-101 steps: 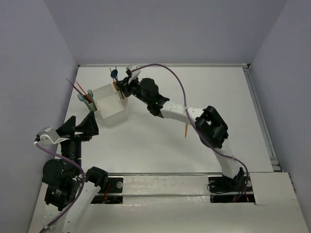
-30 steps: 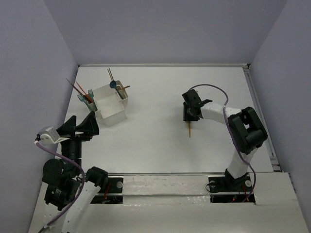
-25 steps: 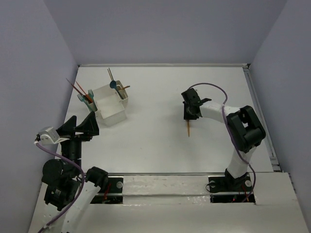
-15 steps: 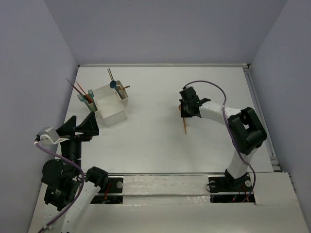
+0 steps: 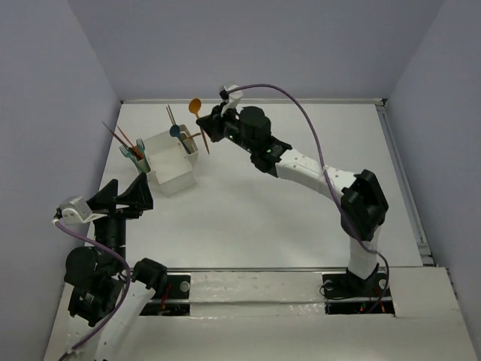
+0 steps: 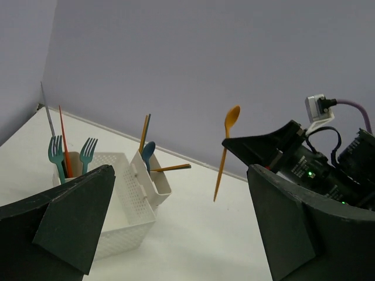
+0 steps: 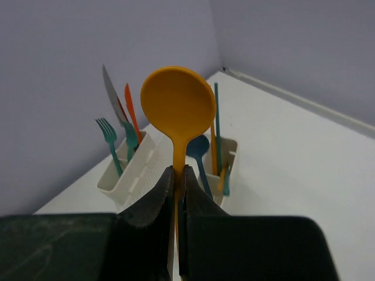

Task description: Sort the eating utensils into containers

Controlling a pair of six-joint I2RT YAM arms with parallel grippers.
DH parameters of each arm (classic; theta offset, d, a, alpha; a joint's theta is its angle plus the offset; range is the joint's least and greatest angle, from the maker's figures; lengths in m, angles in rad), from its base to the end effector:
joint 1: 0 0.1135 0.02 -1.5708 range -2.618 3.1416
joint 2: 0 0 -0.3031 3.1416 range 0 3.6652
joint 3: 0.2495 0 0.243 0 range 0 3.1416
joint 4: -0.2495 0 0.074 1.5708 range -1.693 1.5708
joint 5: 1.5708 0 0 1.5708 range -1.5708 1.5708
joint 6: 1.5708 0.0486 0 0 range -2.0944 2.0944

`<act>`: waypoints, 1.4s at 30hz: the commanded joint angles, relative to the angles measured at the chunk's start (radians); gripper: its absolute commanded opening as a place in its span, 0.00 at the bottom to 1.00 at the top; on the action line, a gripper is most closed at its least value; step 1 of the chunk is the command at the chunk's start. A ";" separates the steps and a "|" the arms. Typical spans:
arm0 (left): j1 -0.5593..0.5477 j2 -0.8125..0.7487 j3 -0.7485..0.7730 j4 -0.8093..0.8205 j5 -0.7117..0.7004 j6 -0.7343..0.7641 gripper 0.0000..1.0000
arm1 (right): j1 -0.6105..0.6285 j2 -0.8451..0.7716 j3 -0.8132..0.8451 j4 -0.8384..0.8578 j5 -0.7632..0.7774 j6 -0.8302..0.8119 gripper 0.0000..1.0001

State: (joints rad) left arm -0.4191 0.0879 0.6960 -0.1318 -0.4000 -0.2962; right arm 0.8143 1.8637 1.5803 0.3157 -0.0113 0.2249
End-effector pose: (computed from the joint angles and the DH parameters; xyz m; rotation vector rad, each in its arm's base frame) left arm -0.0082 0.0244 0.3783 -0.2939 1.1060 -0.4177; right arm 0.3242 0.3443 0.3994 -0.4732 1.5267 0.8275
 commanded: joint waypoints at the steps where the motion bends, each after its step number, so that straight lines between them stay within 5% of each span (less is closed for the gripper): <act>1: -0.006 0.018 0.000 0.043 -0.007 0.015 0.99 | 0.011 0.165 0.191 0.161 -0.107 -0.067 0.00; 14: -0.006 0.016 0.000 0.038 -0.010 0.014 0.99 | 0.023 0.468 0.521 0.177 -0.153 -0.176 0.00; 26: -0.006 0.019 0.000 0.043 -0.003 0.016 0.99 | 0.042 0.474 0.376 0.279 -0.150 -0.164 0.00; 29: -0.006 0.019 0.000 0.046 -0.003 0.019 0.99 | 0.042 0.465 0.365 0.278 -0.147 -0.162 0.16; 30: -0.006 0.021 0.000 0.046 -0.003 0.019 0.99 | 0.051 0.462 0.369 0.273 -0.150 -0.162 0.33; 35: 0.003 0.027 0.000 0.046 -0.005 0.017 0.99 | 0.060 0.413 0.371 0.231 -0.138 -0.156 0.70; 42: 0.022 0.042 0.007 0.037 -0.008 0.008 0.99 | 0.060 0.286 0.373 0.126 -0.108 -0.073 0.99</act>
State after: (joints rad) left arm -0.4103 0.1059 0.6960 -0.1318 -0.4030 -0.2932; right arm 0.8654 2.3016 1.9472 0.4702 -0.1501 0.1024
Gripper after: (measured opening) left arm 0.986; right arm 0.926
